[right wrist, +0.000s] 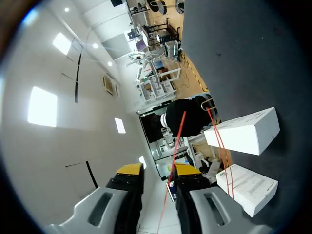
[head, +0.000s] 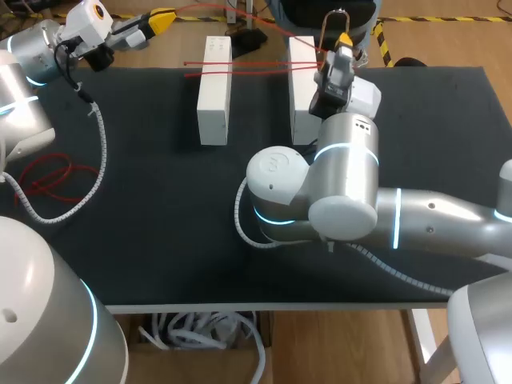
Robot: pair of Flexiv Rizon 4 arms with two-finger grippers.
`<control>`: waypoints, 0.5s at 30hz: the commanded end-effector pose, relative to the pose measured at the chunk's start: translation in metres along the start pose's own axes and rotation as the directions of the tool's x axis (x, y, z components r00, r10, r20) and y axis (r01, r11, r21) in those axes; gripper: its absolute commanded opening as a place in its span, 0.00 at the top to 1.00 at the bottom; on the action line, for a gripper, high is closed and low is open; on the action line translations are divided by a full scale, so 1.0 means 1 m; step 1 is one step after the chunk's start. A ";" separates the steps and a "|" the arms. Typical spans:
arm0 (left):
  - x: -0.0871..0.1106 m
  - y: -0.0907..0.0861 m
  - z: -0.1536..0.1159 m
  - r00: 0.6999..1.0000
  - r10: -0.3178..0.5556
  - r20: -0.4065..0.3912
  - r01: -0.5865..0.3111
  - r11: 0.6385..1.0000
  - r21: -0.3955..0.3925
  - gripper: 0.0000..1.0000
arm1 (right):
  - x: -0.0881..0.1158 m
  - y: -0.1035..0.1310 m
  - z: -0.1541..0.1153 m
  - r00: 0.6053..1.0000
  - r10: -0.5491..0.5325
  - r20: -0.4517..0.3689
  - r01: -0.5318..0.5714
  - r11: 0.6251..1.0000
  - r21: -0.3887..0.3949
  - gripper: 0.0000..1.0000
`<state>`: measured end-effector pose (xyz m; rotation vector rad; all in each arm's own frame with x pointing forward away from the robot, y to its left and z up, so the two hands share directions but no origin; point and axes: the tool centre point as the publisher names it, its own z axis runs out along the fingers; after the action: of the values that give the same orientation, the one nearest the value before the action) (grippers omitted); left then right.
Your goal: Grab the tape and strap the tape.
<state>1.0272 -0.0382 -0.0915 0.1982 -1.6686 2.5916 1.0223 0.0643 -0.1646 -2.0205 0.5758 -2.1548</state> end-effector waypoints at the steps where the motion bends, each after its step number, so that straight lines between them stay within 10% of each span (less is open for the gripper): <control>1: 0.000 0.000 0.000 1.000 0.000 -0.001 0.000 1.000 0.001 1.00 | 0.002 0.000 -0.001 1.000 -0.003 0.005 0.003 1.000 -0.002 0.83; 3: 0.000 0.000 0.000 1.000 0.000 -0.001 0.000 1.000 0.001 1.00 | 0.002 0.000 -0.001 1.000 -0.003 0.006 0.003 1.000 -0.004 1.00; 15: 0.000 0.000 0.000 1.000 0.000 -0.001 0.000 1.000 0.001 1.00 | 0.002 0.000 -0.002 1.000 -0.027 0.012 0.027 0.999 -0.017 1.00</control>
<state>1.0272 -0.0382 -0.0915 0.1982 -1.6686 2.5916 1.0212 0.0630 -0.1658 -2.0445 0.5707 -2.1614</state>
